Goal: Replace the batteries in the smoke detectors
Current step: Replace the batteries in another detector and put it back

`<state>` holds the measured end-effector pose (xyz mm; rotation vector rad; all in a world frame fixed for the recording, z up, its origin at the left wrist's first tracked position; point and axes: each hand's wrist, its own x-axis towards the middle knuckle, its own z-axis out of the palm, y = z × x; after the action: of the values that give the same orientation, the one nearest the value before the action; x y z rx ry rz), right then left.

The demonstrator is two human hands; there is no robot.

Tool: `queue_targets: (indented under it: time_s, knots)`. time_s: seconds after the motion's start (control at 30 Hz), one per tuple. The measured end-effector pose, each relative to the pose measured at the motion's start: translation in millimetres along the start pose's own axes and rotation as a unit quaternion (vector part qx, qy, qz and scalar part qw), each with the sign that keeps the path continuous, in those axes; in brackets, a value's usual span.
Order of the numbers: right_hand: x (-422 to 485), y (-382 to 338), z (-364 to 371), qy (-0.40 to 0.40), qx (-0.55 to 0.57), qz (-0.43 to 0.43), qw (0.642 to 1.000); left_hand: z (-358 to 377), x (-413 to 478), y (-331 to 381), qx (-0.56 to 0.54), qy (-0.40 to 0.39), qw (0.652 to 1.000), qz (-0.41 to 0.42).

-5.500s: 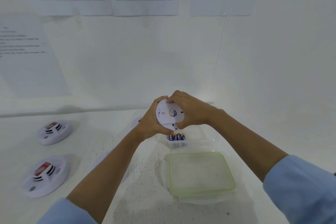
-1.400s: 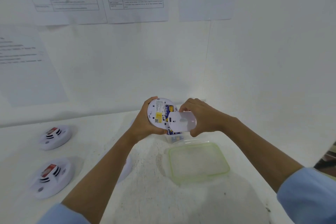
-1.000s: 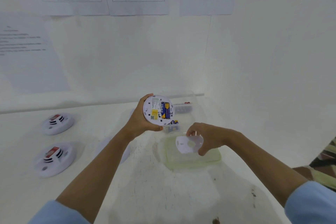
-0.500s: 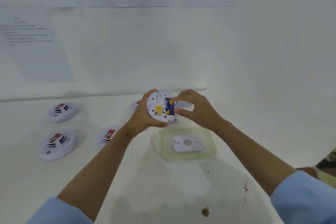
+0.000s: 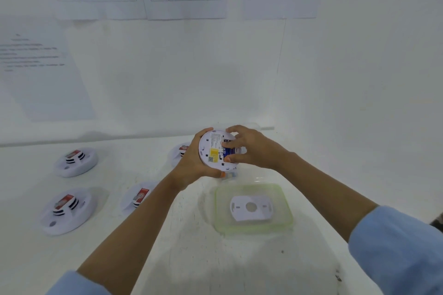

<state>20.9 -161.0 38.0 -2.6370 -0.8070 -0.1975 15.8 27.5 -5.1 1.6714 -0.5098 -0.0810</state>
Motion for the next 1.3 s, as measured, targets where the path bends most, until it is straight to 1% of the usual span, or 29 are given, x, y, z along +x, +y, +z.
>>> queue_targets:
  time_s: [0.1,0.2,0.3,0.4,0.47,0.6,0.63,0.67,0.7,0.77,0.8,0.93,1.0,1.07,1.13,1.17,1.3]
  knots:
    - [5,7,6,0.020,-0.046,-0.037,0.998,-5,9,-5,-0.007,-0.012,1.000,-0.004]
    - [8,14,16,0.060,-0.083,-0.070,0.992,-9,17,-9,-0.005,-0.020,1.000,-0.005]
    - [11,19,23,0.083,-0.105,-0.095,0.986,-10,23,-11,0.000,-0.022,1.000,-0.006]
    - [14,25,24,0.109,-0.148,-0.132,0.974,-11,30,-13,-0.004,-0.021,1.000,-0.008]
    - [18,33,23,0.129,-0.171,-0.172,0.962,-11,35,-14,-0.004,-0.023,1.000,-0.010]
    - [24,46,22,0.121,-0.261,-0.228,0.930,-10,44,-16,-0.008,-0.019,1.000,-0.014]
    - [24,48,21,0.096,-0.273,-0.235,0.928,-9,45,-16,-0.008,-0.017,1.000,-0.014]
    - [25,48,21,0.097,-0.243,-0.230,0.937,-8,46,-17,-0.009,-0.016,1.000,-0.014]
    - [24,47,21,0.083,-0.237,-0.216,0.944,-8,47,-17,-0.010,-0.015,1.000,-0.014]
    - [26,54,22,0.130,-0.227,-0.264,0.928,-7,50,-19,-0.012,-0.010,1.000,-0.014]
    - [28,56,21,0.124,-0.209,-0.270,0.932,-6,51,-19,-0.012,-0.007,1.000,-0.015]
    - [30,63,26,0.175,-0.277,-0.300,0.896,-6,53,-22,-0.012,-0.002,1.000,-0.021]
    - [31,60,24,0.198,-0.224,-0.284,0.911,-6,54,-24,-0.011,0.003,1.000,-0.023]
    - [28,57,25,0.201,-0.159,-0.245,0.935,-7,54,-25,-0.005,0.006,1.000,-0.022]
    - [27,57,24,0.158,-0.094,-0.193,0.964,-7,56,-26,0.005,0.009,1.000,-0.017]
    - [26,58,23,0.140,-0.075,-0.170,0.972,-8,56,-26,0.009,0.012,1.000,-0.016]
    - [29,57,18,0.111,-0.019,-0.122,0.986,-11,60,-26,0.023,0.007,1.000,-0.013]
